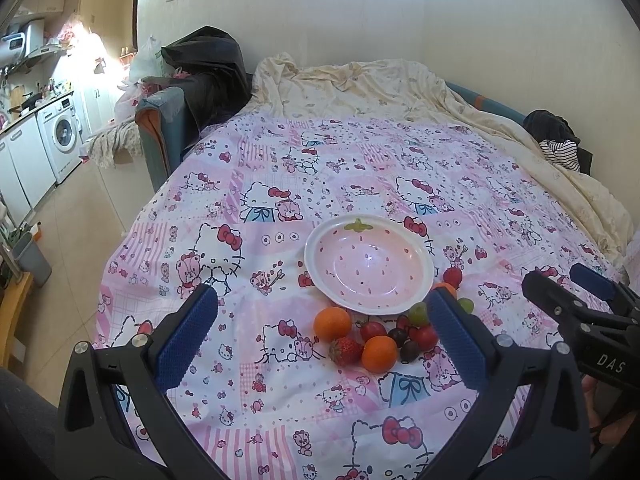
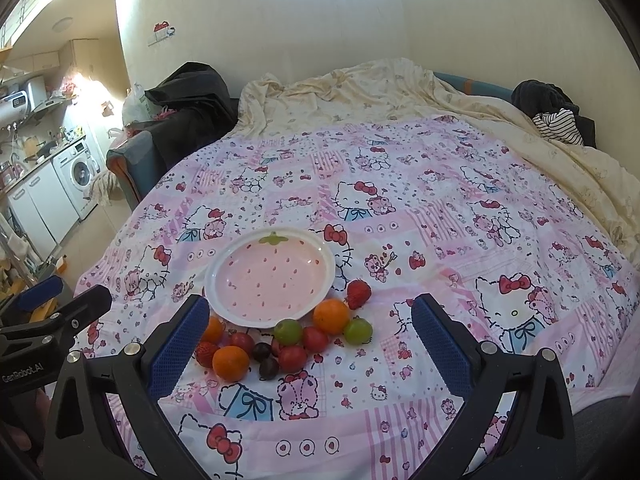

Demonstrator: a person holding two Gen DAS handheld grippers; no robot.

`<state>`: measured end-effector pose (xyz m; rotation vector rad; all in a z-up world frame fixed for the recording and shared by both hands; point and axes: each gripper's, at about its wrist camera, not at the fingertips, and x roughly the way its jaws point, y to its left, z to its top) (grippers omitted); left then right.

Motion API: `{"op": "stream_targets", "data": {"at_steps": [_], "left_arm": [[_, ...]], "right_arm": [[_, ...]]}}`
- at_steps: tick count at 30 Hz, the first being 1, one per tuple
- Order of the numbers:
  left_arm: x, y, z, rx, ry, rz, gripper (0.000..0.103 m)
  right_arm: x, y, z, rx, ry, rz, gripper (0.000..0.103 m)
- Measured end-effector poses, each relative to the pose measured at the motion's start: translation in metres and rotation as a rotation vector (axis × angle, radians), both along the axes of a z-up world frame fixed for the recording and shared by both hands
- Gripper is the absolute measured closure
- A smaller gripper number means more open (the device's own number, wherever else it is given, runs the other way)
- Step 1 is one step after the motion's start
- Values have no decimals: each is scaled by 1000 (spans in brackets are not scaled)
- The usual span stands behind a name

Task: Organize fruits

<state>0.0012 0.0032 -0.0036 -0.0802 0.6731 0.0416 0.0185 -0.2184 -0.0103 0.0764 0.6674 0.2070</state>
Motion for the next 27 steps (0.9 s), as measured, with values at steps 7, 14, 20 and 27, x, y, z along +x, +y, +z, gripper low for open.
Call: {"op": "stream_targets", "data": {"at_steps": [7, 14, 20, 27], "left_arm": [[0, 0, 1, 2, -2, 2, 0], [0, 0, 2, 2, -2, 1, 0], [0, 0, 2, 2, -2, 1, 0], [0, 0, 1, 2, -2, 0, 0]], "right_arm": [[0, 1, 0, -1, -1, 0, 0], [0, 1, -2, 2, 3, 5, 0], [0, 2, -1, 2, 7, 6, 0], [2, 1, -2, 9, 18, 1, 0]]}}
